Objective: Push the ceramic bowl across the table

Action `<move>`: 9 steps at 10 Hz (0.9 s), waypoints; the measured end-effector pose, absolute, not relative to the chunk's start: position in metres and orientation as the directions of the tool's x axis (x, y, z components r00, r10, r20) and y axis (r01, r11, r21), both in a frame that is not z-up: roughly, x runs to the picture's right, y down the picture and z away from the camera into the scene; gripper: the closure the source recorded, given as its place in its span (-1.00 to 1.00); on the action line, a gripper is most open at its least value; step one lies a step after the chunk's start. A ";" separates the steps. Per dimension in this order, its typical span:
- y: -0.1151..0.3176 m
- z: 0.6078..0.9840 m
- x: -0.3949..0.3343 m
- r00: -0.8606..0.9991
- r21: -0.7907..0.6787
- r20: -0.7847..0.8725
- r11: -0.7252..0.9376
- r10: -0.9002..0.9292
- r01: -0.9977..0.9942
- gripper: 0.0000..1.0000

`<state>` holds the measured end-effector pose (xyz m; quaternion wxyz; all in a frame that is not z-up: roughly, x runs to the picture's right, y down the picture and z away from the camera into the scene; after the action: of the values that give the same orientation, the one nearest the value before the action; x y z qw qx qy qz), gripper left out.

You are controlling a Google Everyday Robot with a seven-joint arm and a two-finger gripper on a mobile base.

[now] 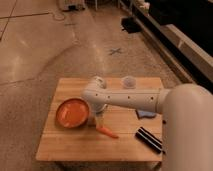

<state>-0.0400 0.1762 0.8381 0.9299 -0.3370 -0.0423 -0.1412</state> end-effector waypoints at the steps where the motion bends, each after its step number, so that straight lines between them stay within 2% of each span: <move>1: 0.176 0.838 -0.040 0.956 -0.615 0.175 0.732 -0.234 0.292 -0.30; 5: 0.155 0.820 -0.048 0.948 -0.609 0.217 0.727 -0.232 0.317 -0.30; 9: 0.157 0.806 -0.079 0.917 -0.587 0.302 0.707 -0.261 0.395 -0.30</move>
<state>-0.0785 0.1567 0.8056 0.9185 -0.3387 -0.0987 -0.1786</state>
